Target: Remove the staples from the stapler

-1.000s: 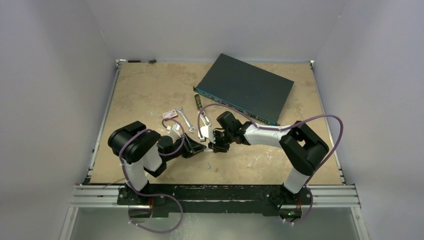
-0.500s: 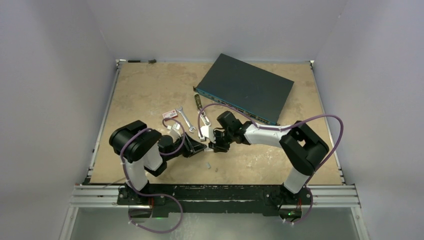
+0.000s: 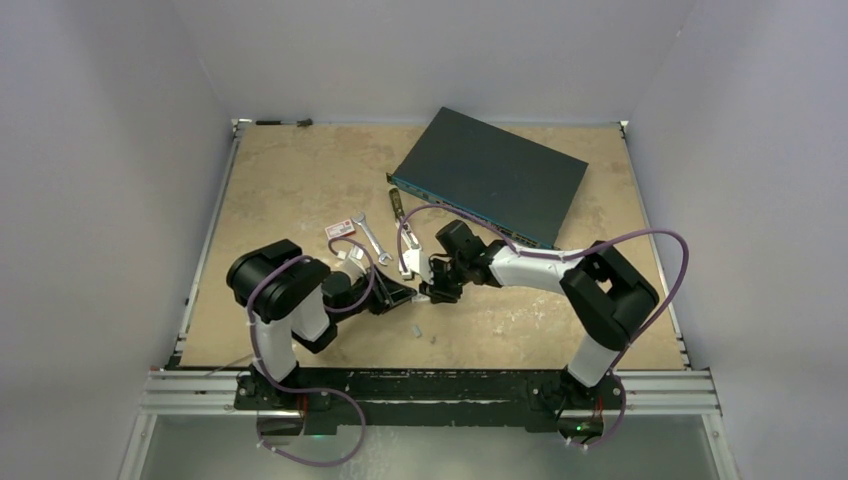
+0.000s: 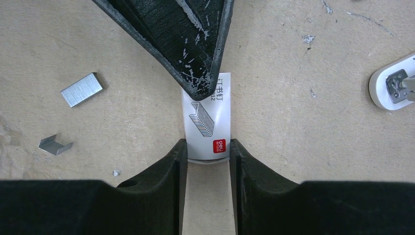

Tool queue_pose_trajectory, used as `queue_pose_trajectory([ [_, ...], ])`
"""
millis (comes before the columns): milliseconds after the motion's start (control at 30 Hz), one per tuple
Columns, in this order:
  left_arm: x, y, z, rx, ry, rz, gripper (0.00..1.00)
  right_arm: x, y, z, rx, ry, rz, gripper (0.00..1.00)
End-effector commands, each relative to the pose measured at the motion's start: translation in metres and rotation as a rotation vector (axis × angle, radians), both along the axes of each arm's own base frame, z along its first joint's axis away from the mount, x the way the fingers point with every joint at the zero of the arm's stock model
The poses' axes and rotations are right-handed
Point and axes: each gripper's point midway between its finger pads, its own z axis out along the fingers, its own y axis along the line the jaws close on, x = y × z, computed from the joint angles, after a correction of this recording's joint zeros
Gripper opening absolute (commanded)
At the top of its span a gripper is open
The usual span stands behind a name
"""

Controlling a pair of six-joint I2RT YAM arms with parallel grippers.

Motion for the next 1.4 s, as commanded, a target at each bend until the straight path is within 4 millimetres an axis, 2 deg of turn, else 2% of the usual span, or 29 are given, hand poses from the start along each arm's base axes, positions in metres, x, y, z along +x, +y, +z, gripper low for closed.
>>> queue_pose_trajectory([
  [0, -0.004, -0.030, 0.035, -0.116, -0.096, -0.083, 0.28, 0.000, 0.009, 0.001, 0.013, 0.003, 0.028, 0.33],
  [367, -0.007, -0.044, 0.040, -0.142, -0.104, -0.101, 0.28, -0.004, 0.020, -0.001, 0.012, 0.006, 0.046, 0.31],
  [567, -0.011, -0.050, 0.040, -0.152, -0.106, -0.121, 0.27, -0.002, 0.030, 0.010, 0.056, -0.010, 0.057, 0.31],
  [833, -0.013, -0.052, 0.043, -0.163, -0.110, -0.131, 0.18, -0.001, 0.044, 0.017, 0.084, -0.025, 0.079, 0.31],
  [1233, -0.014, -0.052, 0.044, -0.168, -0.113, -0.133, 0.17, -0.006, 0.058, 0.017, 0.095, -0.020, 0.108, 0.31],
  [1367, -0.015, -0.053, 0.049, -0.187, -0.126, -0.139, 0.12, -0.008, 0.063, 0.020, 0.112, -0.019, 0.114, 0.31],
])
